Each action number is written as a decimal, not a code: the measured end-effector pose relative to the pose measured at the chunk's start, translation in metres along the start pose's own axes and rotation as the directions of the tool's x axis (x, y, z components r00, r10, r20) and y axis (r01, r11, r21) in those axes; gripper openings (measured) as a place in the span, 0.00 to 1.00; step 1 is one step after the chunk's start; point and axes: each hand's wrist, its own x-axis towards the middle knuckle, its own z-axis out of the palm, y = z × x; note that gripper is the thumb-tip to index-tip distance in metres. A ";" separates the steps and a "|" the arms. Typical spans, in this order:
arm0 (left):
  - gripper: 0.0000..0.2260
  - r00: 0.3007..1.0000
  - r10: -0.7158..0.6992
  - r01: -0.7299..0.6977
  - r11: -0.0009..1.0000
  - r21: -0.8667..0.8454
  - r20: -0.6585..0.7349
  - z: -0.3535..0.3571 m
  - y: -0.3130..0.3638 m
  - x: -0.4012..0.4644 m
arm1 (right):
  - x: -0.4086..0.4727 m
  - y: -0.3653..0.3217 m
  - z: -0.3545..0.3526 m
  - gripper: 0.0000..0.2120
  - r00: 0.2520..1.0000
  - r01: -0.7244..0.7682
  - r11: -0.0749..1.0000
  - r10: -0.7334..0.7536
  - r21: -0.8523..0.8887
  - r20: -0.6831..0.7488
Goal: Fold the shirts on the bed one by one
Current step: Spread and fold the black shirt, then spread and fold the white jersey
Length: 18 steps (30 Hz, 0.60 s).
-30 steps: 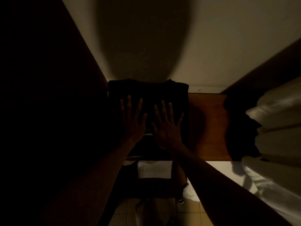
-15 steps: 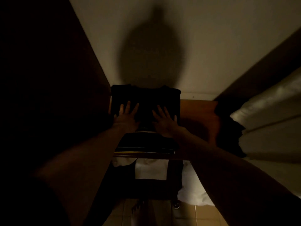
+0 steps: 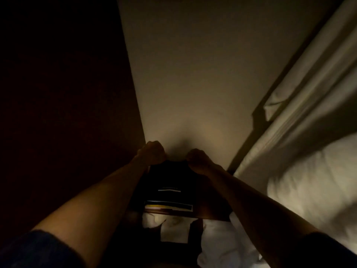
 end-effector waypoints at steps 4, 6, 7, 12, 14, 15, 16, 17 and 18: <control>0.12 0.997 0.013 -0.018 0.998 -0.058 -0.077 -0.085 0.027 -0.091 | -0.066 -0.053 -0.083 0.15 0.988 0.128 0.985 -0.115 0.118 -0.108; 0.11 0.991 0.025 -0.042 0.991 -0.126 -0.134 -0.120 0.036 -0.127 | -0.094 -0.082 -0.117 0.15 0.986 0.141 0.987 -0.133 0.077 -0.101; 0.10 0.987 0.040 -0.063 0.988 -0.144 -0.157 -0.133 0.038 -0.143 | -0.108 -0.096 -0.130 0.15 0.983 0.164 0.984 -0.157 0.074 -0.093; 0.07 0.972 0.120 -0.147 0.982 -0.123 -0.201 -0.190 0.031 -0.214 | -0.156 -0.162 -0.173 0.15 0.978 0.188 0.982 -0.190 -0.037 -0.088; 0.07 0.969 0.144 -0.168 0.980 -0.105 -0.199 -0.205 0.020 -0.247 | -0.179 -0.189 -0.178 0.14 0.981 0.178 0.980 -0.184 -0.091 -0.059; 0.08 0.970 0.154 -0.176 0.978 -0.110 -0.190 -0.210 0.012 -0.265 | -0.188 -0.203 -0.177 0.15 0.982 0.181 0.979 -0.185 -0.098 -0.036; 0.08 0.975 0.154 -0.176 0.975 -0.137 -0.162 -0.214 0.004 -0.285 | -0.199 -0.218 -0.176 0.15 0.984 0.177 0.980 -0.179 -0.088 -0.008; 0.09 0.983 0.145 -0.163 0.969 -0.184 -0.108 -0.216 -0.004 -0.305 | -0.210 -0.232 -0.173 0.14 0.985 0.172 0.982 -0.171 -0.079 0.028; 0.09 0.990 0.138 -0.142 0.962 -0.235 -0.032 -0.217 -0.012 -0.327 | -0.223 -0.247 -0.169 0.12 0.985 0.155 0.984 -0.148 -0.083 0.084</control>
